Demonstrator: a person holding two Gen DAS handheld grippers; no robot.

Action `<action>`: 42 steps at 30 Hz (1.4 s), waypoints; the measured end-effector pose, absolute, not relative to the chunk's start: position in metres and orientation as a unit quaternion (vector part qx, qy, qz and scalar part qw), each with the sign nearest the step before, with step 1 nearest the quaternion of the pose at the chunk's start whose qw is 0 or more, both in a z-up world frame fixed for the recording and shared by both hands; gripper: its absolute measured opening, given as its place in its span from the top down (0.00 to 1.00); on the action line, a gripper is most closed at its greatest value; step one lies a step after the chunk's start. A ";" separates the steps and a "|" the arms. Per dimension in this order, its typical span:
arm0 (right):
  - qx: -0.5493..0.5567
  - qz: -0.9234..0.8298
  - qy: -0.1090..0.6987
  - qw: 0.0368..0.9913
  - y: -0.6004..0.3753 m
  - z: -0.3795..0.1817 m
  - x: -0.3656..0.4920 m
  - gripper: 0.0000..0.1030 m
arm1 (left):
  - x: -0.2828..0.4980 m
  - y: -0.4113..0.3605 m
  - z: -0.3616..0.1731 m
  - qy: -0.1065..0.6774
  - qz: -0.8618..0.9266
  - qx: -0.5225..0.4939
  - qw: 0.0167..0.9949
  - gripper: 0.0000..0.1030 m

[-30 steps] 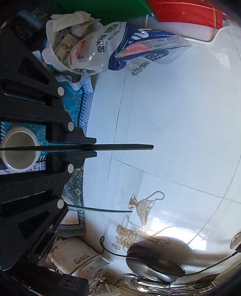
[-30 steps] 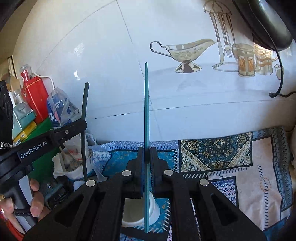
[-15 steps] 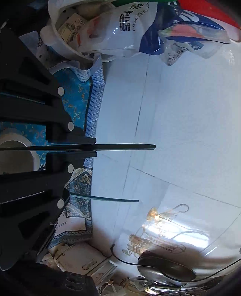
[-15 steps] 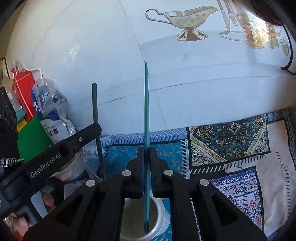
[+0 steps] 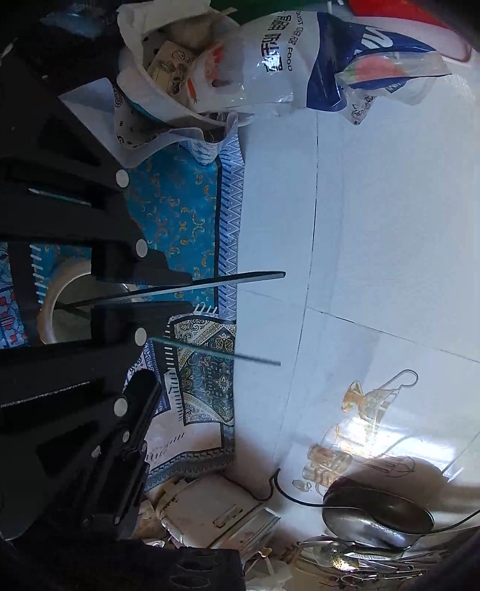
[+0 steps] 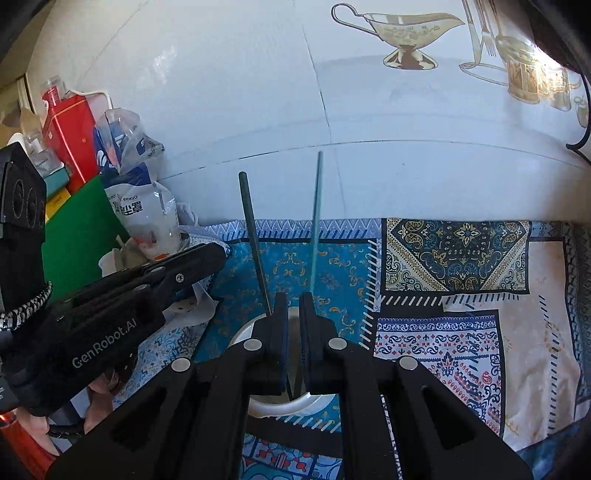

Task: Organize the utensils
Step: 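Lift both chopsticks and lower them into the white cup with both tools, then open both tools, releasing the chopsticks in the cup, and withdraw, then grasp the brown chopstick with the left tool while the right tool grasps the silver fork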

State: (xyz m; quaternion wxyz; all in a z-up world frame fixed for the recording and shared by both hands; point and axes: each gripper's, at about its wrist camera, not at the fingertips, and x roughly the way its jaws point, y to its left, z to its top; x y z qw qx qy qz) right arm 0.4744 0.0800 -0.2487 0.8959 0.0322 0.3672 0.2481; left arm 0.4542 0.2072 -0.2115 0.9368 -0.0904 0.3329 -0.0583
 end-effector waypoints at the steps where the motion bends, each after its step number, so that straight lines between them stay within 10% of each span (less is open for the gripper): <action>1: 0.029 0.250 0.369 0.895 0.079 -0.245 0.473 0.94 | 0.452 0.207 -0.208 0.336 -0.056 -0.087 0.936 0.94; 14: -0.004 0.228 0.359 0.905 0.009 -0.191 0.431 0.69 | 0.411 0.181 -0.169 0.361 -0.036 -0.058 0.930 0.60; 42: -0.026 0.146 0.510 0.847 -0.147 -0.296 0.358 0.65 | 0.358 0.023 -0.303 0.524 -0.076 0.003 0.848 0.58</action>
